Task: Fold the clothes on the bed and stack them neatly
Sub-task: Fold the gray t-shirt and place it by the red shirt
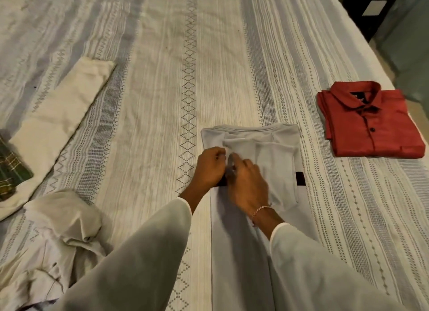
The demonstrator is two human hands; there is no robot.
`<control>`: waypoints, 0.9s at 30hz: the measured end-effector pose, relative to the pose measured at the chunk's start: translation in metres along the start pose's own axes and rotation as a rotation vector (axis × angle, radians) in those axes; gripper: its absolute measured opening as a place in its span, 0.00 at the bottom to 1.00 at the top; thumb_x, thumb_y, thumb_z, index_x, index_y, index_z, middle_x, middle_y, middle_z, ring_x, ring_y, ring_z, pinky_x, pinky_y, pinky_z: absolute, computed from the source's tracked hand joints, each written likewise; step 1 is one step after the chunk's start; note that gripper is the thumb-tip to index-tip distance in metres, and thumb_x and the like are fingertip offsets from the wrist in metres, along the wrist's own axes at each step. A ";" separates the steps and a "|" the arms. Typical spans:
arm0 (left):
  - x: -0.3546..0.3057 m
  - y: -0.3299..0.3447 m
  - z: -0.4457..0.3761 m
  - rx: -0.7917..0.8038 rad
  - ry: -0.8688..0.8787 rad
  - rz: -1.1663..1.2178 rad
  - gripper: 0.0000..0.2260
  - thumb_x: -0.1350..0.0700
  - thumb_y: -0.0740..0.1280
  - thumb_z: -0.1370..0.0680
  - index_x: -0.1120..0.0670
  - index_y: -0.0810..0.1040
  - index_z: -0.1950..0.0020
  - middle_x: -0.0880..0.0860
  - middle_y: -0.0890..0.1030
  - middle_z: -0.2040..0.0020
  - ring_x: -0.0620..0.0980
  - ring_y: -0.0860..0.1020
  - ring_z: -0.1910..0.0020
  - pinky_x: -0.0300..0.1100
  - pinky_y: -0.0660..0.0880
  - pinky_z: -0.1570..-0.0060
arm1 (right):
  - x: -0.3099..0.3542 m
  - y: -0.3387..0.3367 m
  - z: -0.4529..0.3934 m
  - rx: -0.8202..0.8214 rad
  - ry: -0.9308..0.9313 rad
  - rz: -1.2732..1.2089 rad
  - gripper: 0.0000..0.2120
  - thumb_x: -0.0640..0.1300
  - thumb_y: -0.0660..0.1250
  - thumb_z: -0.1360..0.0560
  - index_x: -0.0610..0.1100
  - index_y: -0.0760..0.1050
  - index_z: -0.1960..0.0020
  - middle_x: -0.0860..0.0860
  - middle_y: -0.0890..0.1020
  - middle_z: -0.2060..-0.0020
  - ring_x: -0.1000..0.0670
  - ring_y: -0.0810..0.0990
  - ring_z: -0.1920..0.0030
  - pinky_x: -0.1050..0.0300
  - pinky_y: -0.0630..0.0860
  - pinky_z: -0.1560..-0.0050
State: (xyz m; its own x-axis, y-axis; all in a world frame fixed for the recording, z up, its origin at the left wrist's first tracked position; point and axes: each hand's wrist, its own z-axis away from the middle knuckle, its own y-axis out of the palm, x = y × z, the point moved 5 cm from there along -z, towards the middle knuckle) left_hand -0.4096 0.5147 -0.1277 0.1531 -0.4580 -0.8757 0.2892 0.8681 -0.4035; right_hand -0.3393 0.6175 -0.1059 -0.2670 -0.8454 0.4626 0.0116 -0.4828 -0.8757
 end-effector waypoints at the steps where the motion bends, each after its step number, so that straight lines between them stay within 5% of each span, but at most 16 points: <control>1: 0.005 -0.002 0.000 -0.027 -0.098 0.100 0.12 0.60 0.61 0.18 0.59 0.78 0.60 0.59 0.79 0.62 0.58 0.78 0.63 0.47 0.78 0.65 | 0.005 0.010 0.005 0.064 -0.036 0.028 0.24 0.48 0.65 0.19 0.49 0.64 0.24 0.46 0.76 0.37 0.42 0.75 0.37 0.46 0.79 0.46; 3: 0.015 0.000 0.001 -0.020 -0.218 0.160 0.13 0.56 0.66 0.19 0.59 0.76 0.62 0.56 0.78 0.66 0.53 0.77 0.66 0.43 0.77 0.68 | 0.006 0.017 0.014 0.044 -0.074 0.071 0.19 0.51 0.66 0.19 0.47 0.72 0.30 0.47 0.78 0.39 0.44 0.76 0.39 0.51 0.79 0.49; 5: 0.022 0.003 -0.002 -0.016 -0.233 0.098 0.11 0.53 0.73 0.23 0.58 0.80 0.60 0.54 0.82 0.63 0.53 0.81 0.63 0.47 0.82 0.60 | 0.002 0.019 0.023 -0.024 -0.106 0.128 0.16 0.53 0.69 0.21 0.45 0.78 0.37 0.46 0.81 0.43 0.44 0.79 0.44 0.52 0.79 0.49; 8: 0.026 0.002 -0.009 -0.095 -0.205 0.047 0.13 0.56 0.74 0.24 0.55 0.77 0.67 0.56 0.81 0.66 0.56 0.82 0.62 0.57 0.82 0.54 | -0.011 0.028 0.036 -0.082 -0.181 0.224 0.21 0.53 0.76 0.27 0.41 0.80 0.41 0.42 0.83 0.47 0.40 0.82 0.49 0.48 0.82 0.52; 10: 0.025 0.000 -0.012 -0.156 -0.176 -0.023 0.09 0.56 0.72 0.23 0.56 0.79 0.62 0.56 0.82 0.62 0.58 0.83 0.59 0.57 0.82 0.53 | -0.017 0.036 0.044 -0.077 -0.227 0.246 0.23 0.55 0.75 0.27 0.41 0.80 0.39 0.42 0.83 0.45 0.40 0.83 0.48 0.48 0.83 0.51; 15: 0.026 -0.001 -0.011 -0.223 -0.147 -0.181 0.07 0.53 0.71 0.21 0.56 0.81 0.50 0.53 0.84 0.55 0.54 0.83 0.55 0.46 0.78 0.52 | -0.022 0.041 0.055 -0.115 -0.306 0.240 0.21 0.56 0.62 0.19 0.43 0.80 0.36 0.44 0.83 0.41 0.41 0.83 0.45 0.48 0.82 0.50; 18: 0.022 -0.002 -0.004 -0.255 -0.076 -0.231 0.09 0.53 0.71 0.21 0.59 0.78 0.48 0.52 0.80 0.57 0.52 0.79 0.56 0.41 0.70 0.56 | -0.028 0.036 0.059 -0.018 -0.310 -0.006 0.31 0.61 0.45 0.16 0.44 0.78 0.32 0.47 0.81 0.36 0.43 0.80 0.37 0.50 0.77 0.38; 22: 0.019 -0.001 0.012 -0.278 -0.030 -0.319 0.16 0.49 0.72 0.22 0.56 0.71 0.42 0.51 0.77 0.54 0.50 0.76 0.56 0.43 0.70 0.57 | -0.054 0.019 0.064 -0.060 -0.238 -0.181 0.24 0.56 0.54 0.17 0.43 0.76 0.30 0.45 0.79 0.34 0.46 0.76 0.33 0.58 0.66 0.30; 27: 0.015 0.011 0.054 -0.111 0.163 -0.504 0.14 0.50 0.67 0.19 0.53 0.73 0.37 0.53 0.80 0.45 0.52 0.79 0.51 0.44 0.73 0.54 | -0.082 0.005 0.082 -0.091 -0.225 -0.136 0.19 0.49 0.58 0.17 0.41 0.77 0.32 0.43 0.79 0.35 0.43 0.76 0.33 0.49 0.74 0.32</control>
State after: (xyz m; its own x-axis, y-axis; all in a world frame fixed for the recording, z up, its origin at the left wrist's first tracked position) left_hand -0.3526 0.5072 -0.1312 -0.1303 -0.7951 -0.5923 0.1863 0.5671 -0.8023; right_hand -0.2382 0.6655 -0.1364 -0.0393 -0.8088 0.5868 -0.0989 -0.5812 -0.8077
